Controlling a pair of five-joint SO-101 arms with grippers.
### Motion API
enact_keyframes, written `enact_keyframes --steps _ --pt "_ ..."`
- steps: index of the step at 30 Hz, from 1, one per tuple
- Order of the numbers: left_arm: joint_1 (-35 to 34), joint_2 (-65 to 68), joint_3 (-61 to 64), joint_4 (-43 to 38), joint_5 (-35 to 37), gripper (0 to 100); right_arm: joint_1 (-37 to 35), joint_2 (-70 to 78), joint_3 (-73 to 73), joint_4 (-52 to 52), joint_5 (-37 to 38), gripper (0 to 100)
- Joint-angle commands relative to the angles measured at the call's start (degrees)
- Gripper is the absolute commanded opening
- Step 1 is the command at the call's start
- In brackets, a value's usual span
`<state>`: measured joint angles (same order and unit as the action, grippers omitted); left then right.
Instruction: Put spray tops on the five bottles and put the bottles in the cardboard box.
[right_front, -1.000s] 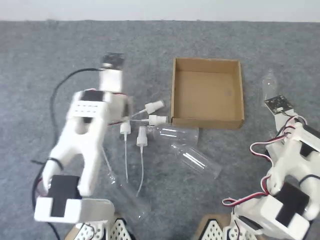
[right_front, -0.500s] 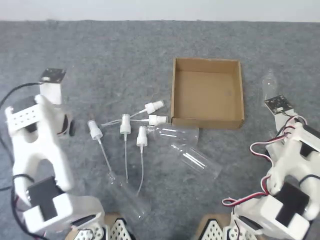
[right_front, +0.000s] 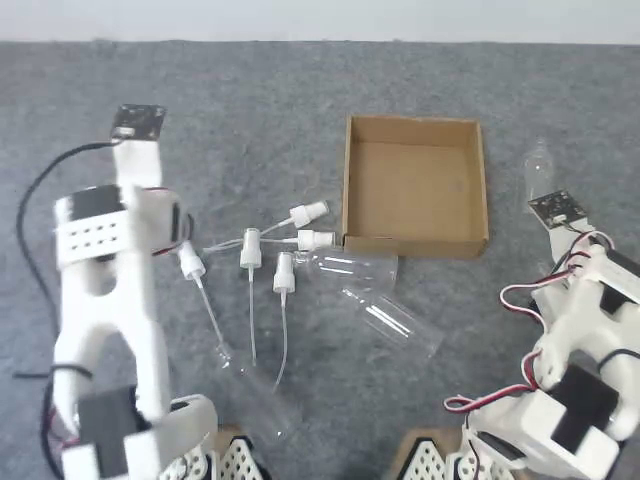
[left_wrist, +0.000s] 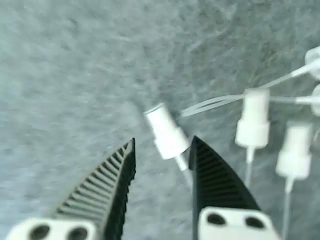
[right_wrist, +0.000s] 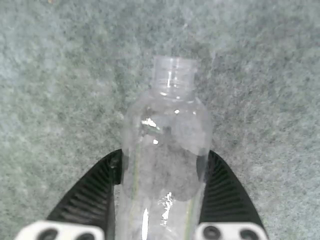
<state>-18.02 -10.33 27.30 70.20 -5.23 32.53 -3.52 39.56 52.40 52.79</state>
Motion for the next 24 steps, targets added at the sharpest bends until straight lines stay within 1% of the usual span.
enact_keyframes --steps 1,5,11,15,19,24 --pt "0.79 5.36 -0.22 -4.22 6.33 14 -0.31 -0.4 0.26 -1.36 -0.35 6.3" --pt "-0.26 10.9 -0.13 -7.21 7.47 14 0.48 -0.4 0.26 -2.33 -0.35 6.3" --pt "-0.18 15.3 0.48 -9.41 8.44 14 1.8 -0.4 0.26 -2.24 -0.35 6.3" --pt "0.62 16.62 3.74 -13.98 8.44 14 1.89 -0.4 0.26 -2.07 -0.35 6.3" --pt "2.9 16.7 5.05 -14.68 8.26 9 1.89 -0.4 0.26 -1.89 -0.35 6.3" --pt "4.48 16.62 3.56 -14.77 8.09 6 1.89 -0.4 0.26 -1.89 -0.35 6.3"
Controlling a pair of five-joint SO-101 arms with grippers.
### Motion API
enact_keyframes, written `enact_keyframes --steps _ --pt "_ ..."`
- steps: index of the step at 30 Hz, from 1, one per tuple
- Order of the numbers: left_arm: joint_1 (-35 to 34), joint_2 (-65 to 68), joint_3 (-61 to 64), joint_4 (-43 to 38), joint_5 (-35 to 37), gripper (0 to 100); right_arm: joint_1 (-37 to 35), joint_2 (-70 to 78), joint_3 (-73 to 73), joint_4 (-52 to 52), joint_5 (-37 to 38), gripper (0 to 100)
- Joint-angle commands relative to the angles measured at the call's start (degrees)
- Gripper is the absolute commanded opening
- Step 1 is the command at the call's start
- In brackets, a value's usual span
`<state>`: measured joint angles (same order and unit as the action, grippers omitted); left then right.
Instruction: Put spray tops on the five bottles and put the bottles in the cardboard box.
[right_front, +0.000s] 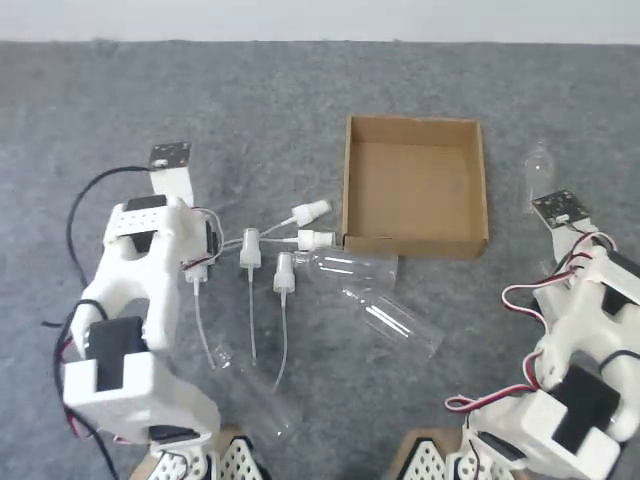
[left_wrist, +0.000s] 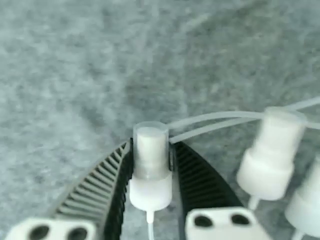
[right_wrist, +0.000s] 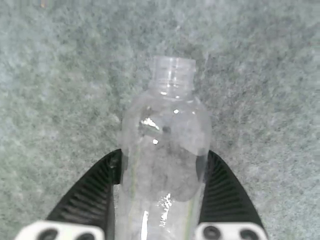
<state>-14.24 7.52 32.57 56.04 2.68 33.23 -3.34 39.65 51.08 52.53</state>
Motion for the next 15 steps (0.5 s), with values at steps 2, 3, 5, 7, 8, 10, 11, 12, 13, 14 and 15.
enact_keyframes --steps 2,3,5,7,8,10,11,12,13,14,15 --pt "0.53 -1.23 -3.3 -0.44 -1.23 4 1.71 -0.57 0.18 -0.57 -0.09 6.3" --pt "0.53 -1.23 -4.26 -0.26 -1.67 3 2.07 -0.57 0.18 -0.57 -0.09 6.3" --pt "0.53 -1.23 -6.37 1.58 -2.2 2 2.86 -0.57 0.18 -0.66 -0.09 6.3" --pt "0.79 -1.23 -8.22 3.87 -2.37 2 3.74 -0.57 0.18 -0.75 0.0 6.3" --pt "0.79 -1.23 -9.1 4.92 -2.37 2 4.18 -0.57 0.18 -0.75 0.0 6.3" --pt "0.7 -1.32 -11.38 6.24 -2.64 2 4.88 -0.66 0.18 -0.92 0.0 6.3" --pt "0.62 -1.32 -12.62 7.03 -3.34 2 4.97 -0.84 0.18 -0.92 0.0 6.3" --pt "0.62 -1.32 -13.93 7.91 -4.31 2 5.05 -0.84 0.18 -0.92 0.0 6.3" --pt "0.7 -1.32 -15.25 8.88 -4.84 2 5.23 -0.84 0.18 -0.92 0.44 6.3" --pt "0.79 -1.32 -16.57 9.93 -5.1 2 5.23 -0.75 0.18 -0.92 1.41 6.3" --pt "0.79 -1.41 -17.89 10.99 -5.1 2 5.23 -0.66 0.18 -0.66 2.55 6.3"
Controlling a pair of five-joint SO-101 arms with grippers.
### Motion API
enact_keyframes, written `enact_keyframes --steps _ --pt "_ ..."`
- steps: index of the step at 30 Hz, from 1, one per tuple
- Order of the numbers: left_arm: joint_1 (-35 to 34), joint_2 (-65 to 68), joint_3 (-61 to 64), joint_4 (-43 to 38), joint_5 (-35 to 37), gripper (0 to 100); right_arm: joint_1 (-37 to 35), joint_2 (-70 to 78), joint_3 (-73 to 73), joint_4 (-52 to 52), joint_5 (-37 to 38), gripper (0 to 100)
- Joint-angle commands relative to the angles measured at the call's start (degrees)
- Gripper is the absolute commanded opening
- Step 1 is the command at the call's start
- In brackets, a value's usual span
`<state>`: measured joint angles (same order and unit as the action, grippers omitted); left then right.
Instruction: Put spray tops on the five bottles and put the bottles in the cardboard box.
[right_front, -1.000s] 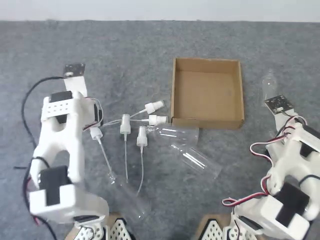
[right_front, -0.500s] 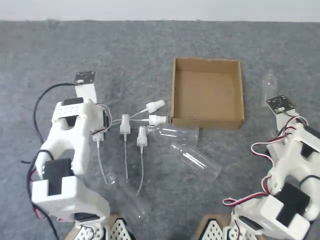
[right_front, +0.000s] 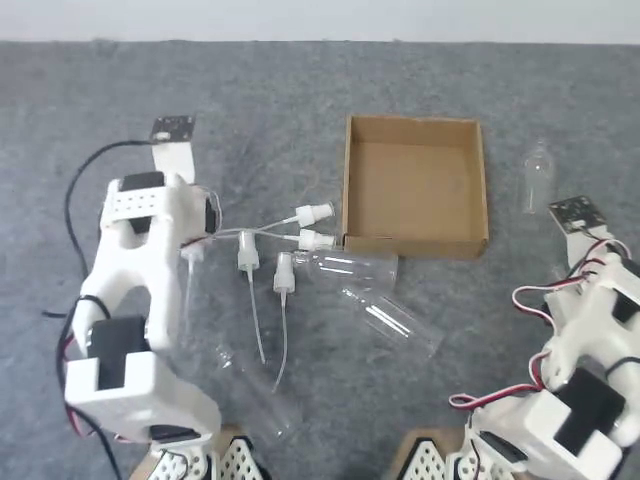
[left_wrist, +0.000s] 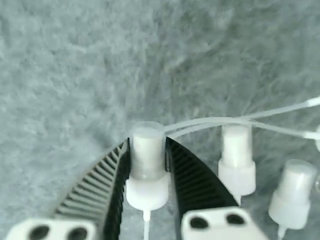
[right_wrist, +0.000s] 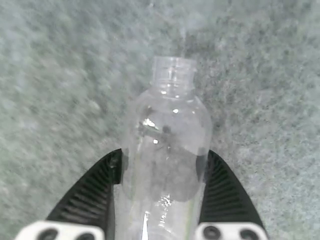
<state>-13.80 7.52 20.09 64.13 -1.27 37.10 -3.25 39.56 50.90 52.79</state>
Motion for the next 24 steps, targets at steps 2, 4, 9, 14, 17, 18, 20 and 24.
enact_keyframes --steps 2,4,9,14,17,18,20,24 --pt "0.35 -2.2 -7.43 4.31 -1.05 2 1.36 -0.75 0.26 -0.4 3.43 6.3" --pt "0.44 -5.1 -7.52 4.75 -0.97 2 1.36 -0.75 0.26 -0.4 3.43 6.3" --pt "0.44 -19.25 -2.24 4.92 -0.97 2 1.1 -0.84 0.18 -0.48 3.25 6.4" --pt "0.44 -34.11 6.9 5.01 -1.32 2 0.84 -1.27 0.18 -0.4 3.25 8.0" --pt "0.44 -41.58 12.79 4.48 -1.32 2 0.4 -1.27 0.18 -0.4 3.25 16.4" --pt "0.44 -43.78 14.64 4.48 -1.32 2 0.31 -1.27 0.18 -0.31 3.25 19.5" --pt "0.53 -48.0 18.24 4.4 -1.32 2 -0.13 -1.36 -0.18 -0.31 3.25 24.7" --pt "0.53 -54.15 26.07 0.35 -1.32 3 -3.3 -1.36 -0.18 -0.31 3.25 27.8"
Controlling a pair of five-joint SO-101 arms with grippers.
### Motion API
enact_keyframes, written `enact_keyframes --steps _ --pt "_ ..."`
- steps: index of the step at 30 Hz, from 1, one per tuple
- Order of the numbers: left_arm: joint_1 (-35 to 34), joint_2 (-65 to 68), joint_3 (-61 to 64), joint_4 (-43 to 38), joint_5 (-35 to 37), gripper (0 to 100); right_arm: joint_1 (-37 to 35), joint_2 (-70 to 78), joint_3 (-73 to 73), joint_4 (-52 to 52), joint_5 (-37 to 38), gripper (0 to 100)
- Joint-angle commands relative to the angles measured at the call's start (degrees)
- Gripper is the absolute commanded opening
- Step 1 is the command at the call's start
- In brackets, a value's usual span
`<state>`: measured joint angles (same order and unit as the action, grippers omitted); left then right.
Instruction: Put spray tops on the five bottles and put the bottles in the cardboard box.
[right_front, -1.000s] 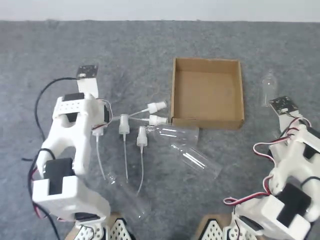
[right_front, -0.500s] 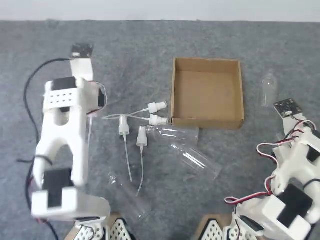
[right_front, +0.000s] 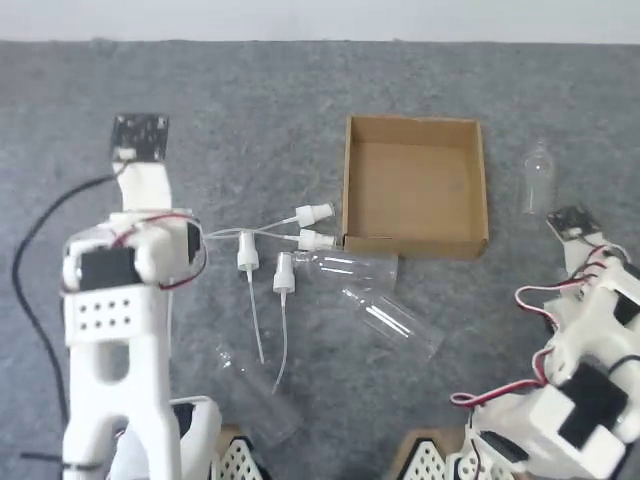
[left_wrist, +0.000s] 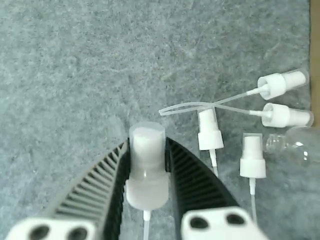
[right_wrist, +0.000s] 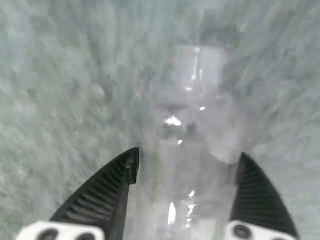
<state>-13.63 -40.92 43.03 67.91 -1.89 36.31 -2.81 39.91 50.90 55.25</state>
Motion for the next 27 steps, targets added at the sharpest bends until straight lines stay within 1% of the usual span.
enact_keyframes --steps 1,4,6,8,12,17,27 --pt "0.35 -6.77 4.88 -4.66 -0.7 3 -3.3 -1.8 -0.53 -0.31 0.79 27.0" --pt "0.26 -8.35 8.84 -6.68 -0.62 3 -5.23 -2.33 -1.85 0.04 0.7 23.6" --pt "0.26 -8.35 10.24 -6.95 -0.62 3 -6.11 -3.3 -3.87 2.15 -2.46 22.2" --pt "0.26 -8.35 10.86 -6.95 -0.62 3 -6.37 -4.53 -6.95 5.32 -6.77 23.2" --pt "0.18 -8.35 10.95 -6.95 -0.62 3 -6.29 -5.05 -12.92 11.56 -7.3 25.5" --pt "0.18 -8.35 10.95 -6.95 -0.62 3 -6.29 -5.05 -14.59 13.49 -3.96 25.8" --pt "0.26 -8.35 10.95 -6.95 -0.62 3 -6.02 -4.0 -14.68 13.23 2.64 27.3"
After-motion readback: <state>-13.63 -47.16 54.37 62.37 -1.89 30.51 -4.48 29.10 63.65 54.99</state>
